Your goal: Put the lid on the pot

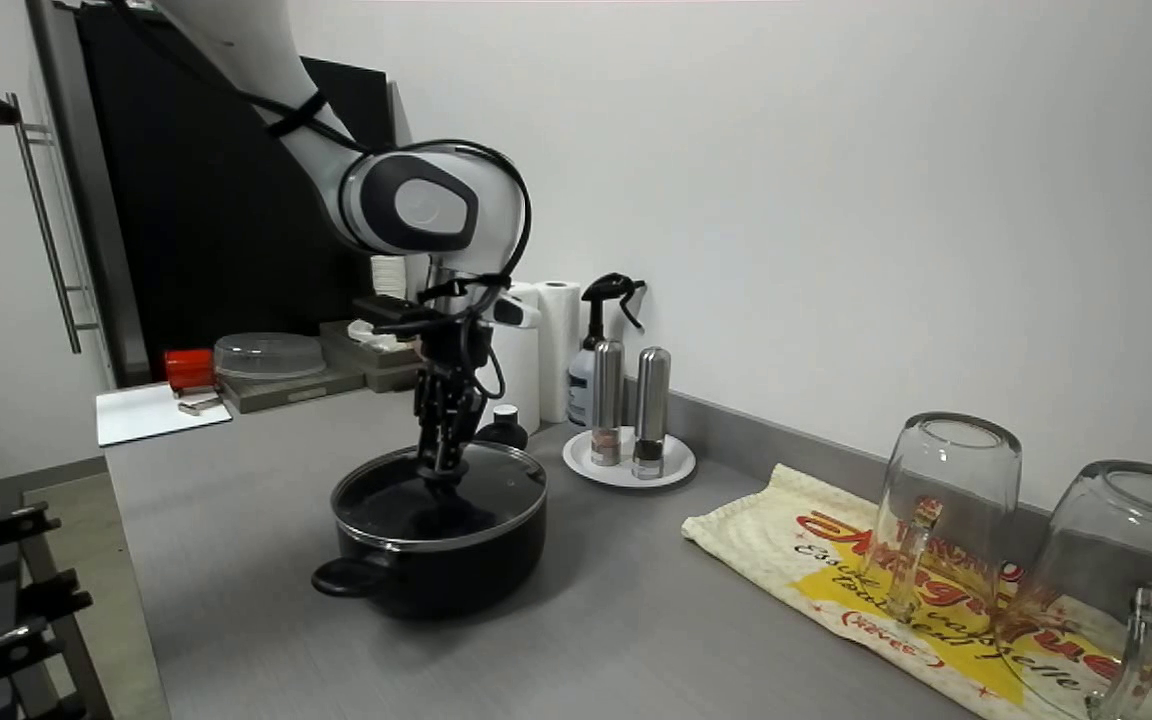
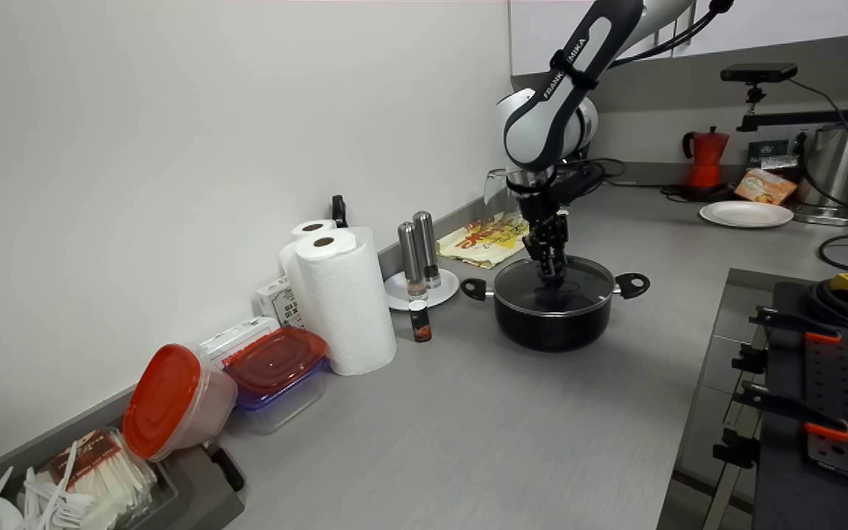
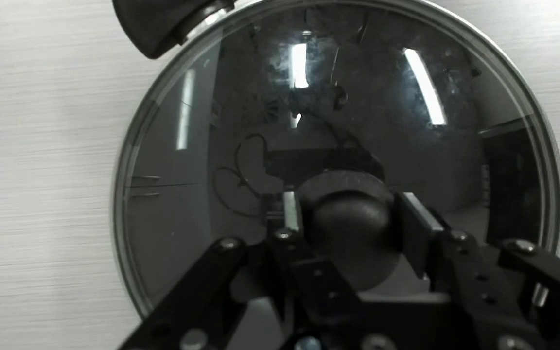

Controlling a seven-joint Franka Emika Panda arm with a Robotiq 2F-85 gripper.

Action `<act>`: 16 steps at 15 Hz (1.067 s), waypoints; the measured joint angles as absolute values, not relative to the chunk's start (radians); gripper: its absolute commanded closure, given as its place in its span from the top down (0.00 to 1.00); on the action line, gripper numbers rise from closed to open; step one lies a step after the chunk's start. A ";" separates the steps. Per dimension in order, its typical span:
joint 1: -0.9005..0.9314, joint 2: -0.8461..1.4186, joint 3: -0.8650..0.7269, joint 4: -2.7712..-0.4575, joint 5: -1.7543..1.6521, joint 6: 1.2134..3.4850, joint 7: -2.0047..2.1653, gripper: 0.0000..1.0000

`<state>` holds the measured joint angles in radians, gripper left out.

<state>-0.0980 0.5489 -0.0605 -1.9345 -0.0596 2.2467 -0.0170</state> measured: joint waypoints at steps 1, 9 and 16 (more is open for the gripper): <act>-0.098 0.549 -0.060 -1.935 -0.056 2.249 -0.014 0.25; -0.102 0.549 -0.060 -1.945 -0.022 2.274 -0.010 0.82; -0.101 0.551 -0.060 -1.945 -0.024 2.273 -0.010 0.82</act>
